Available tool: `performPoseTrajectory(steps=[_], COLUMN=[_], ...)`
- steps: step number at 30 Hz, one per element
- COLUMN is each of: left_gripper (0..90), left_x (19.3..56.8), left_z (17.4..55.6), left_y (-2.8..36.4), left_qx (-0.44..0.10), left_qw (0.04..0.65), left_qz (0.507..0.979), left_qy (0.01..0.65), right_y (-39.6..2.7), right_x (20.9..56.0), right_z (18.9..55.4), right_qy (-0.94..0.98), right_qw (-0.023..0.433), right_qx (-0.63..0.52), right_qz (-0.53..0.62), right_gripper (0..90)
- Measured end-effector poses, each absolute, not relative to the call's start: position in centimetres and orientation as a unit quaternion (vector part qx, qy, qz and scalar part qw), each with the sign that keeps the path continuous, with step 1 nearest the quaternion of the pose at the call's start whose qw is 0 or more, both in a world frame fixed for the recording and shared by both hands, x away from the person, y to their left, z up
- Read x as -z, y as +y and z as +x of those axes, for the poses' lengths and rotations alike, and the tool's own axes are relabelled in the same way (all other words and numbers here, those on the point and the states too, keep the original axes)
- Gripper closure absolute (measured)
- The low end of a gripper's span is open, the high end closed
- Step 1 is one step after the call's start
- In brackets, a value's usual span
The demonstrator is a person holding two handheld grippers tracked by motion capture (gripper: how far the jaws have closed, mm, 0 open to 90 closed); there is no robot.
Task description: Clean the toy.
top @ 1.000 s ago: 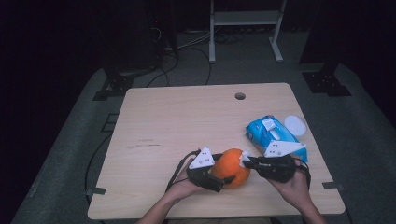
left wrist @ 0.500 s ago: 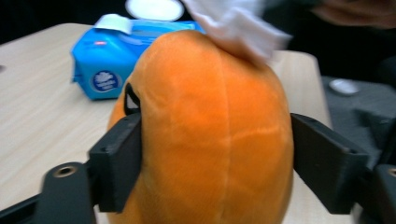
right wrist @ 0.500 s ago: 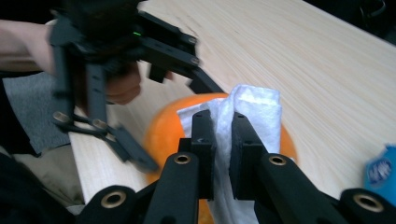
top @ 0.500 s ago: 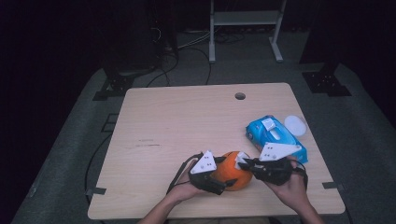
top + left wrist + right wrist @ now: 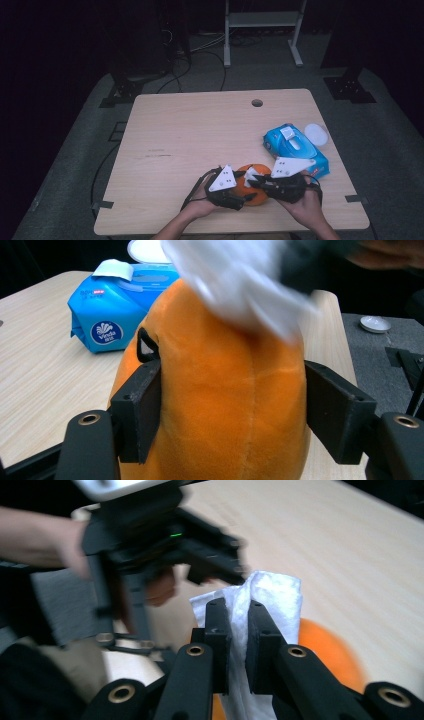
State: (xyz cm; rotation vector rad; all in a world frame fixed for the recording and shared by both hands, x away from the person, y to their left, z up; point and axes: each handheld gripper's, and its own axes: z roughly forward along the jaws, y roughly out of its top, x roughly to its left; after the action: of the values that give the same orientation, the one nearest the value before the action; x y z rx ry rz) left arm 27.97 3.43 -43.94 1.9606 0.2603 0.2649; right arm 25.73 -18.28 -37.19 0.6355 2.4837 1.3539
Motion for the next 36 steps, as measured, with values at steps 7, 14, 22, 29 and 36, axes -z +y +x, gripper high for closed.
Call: performPoseTrajectory(steps=[7, 14, 22, 29, 36], left_gripper=[25.8, 23.7, 27.1, 24.0, 25.1], left_x=[44.2, 44.1, 44.0, 44.2, 44.3], left_z=[28.1, 27.7, 27.0, 27.4, 26.7], left_y=[3.7, 3.3, 3.0, 3.1, 2.8], left_qx=[-0.106, -0.113, -0.137, -0.118, -0.131], left_qw=[0.549, 0.538, 0.527, 0.535, 0.523], left_qz=[0.823, 0.829, 0.836, 0.834, 0.841], left_qy=[0.105, 0.102, 0.066, 0.067, 0.040], right_y=[-21.4, -19.8, -20.0, -22.9, -20.8], right_x=[37.3, 37.1, 37.1, 37.9, 37.4], right_z=[26.9, 26.2, 26.7, 28.0, 27.2], right_qy=[0.844, 0.855, 0.852, 0.836, 0.847], right_qw=[0.131, 0.099, 0.099, 0.081, 0.079], right_qx=[-0.451, -0.455, -0.456, -0.464, -0.462], right_qz=[0.261, 0.229, 0.238, 0.280, 0.250], right_gripper=[81.2, 81.3, 81.5, 81.4, 81.3])
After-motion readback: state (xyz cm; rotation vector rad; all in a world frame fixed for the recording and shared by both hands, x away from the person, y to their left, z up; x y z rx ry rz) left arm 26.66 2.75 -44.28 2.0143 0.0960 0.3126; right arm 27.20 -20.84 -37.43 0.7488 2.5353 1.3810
